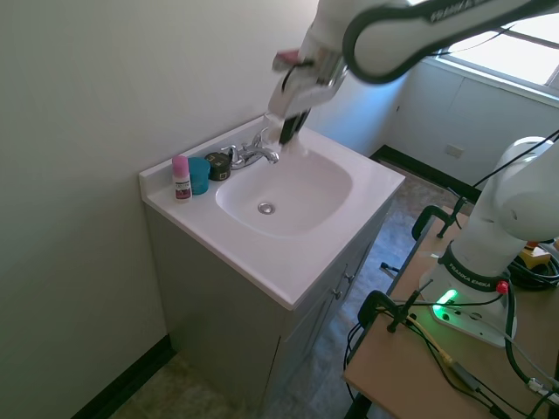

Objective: Throw the tissue in the trash bin

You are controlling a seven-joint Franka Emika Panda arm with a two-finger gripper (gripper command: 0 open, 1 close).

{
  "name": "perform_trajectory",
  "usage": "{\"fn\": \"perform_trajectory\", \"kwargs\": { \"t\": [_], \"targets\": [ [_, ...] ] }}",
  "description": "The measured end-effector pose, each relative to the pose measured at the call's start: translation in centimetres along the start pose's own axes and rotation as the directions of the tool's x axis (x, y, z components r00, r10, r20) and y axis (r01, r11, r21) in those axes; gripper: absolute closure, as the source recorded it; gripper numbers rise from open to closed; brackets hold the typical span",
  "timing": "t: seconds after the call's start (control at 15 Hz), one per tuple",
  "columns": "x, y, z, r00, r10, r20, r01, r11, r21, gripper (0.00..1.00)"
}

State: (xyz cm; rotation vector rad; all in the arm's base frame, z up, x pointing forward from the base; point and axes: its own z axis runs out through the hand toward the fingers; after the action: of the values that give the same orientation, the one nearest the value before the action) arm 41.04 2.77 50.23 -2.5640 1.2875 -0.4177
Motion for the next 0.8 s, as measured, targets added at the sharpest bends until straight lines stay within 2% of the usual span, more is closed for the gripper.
{"fn": "perform_trajectory", "kwargs": {
  "t": [0.07,0.2,0.27,0.4,0.53,0.6,0.67,0.8],
  "targets": [
    [4.0,1.8,-2.6,0.997,0.072,-0.027,-0.071,0.996,0.045,1.00],
    [11.3,6.4,-5.6,0.973,0.224,-0.064,-0.216,0.971,0.105,1.00],
    [15.0,9.3,-6.2,0.950,0.302,-0.080,-0.291,0.949,0.126,1.00],
    [21.2,15.1,-5.6,0.886,0.449,-0.115,-0.434,0.890,0.138,1.00],
    [26.3,20.3,-3.0,0.811,0.568,-0.144,-0.556,0.823,0.114,1.00],
    [28.1,22.1,-1.0,0.782,0.607,-0.143,-0.600,0.795,0.089,1.00],
    [29.4,23.3,1.3,0.764,0.632,-0.132,-0.629,0.775,0.063,1.00],
    [31.3,24.6,6.7,0.756,0.644,-0.115,-0.650,0.760,-0.015,1.00]
  ]
}}
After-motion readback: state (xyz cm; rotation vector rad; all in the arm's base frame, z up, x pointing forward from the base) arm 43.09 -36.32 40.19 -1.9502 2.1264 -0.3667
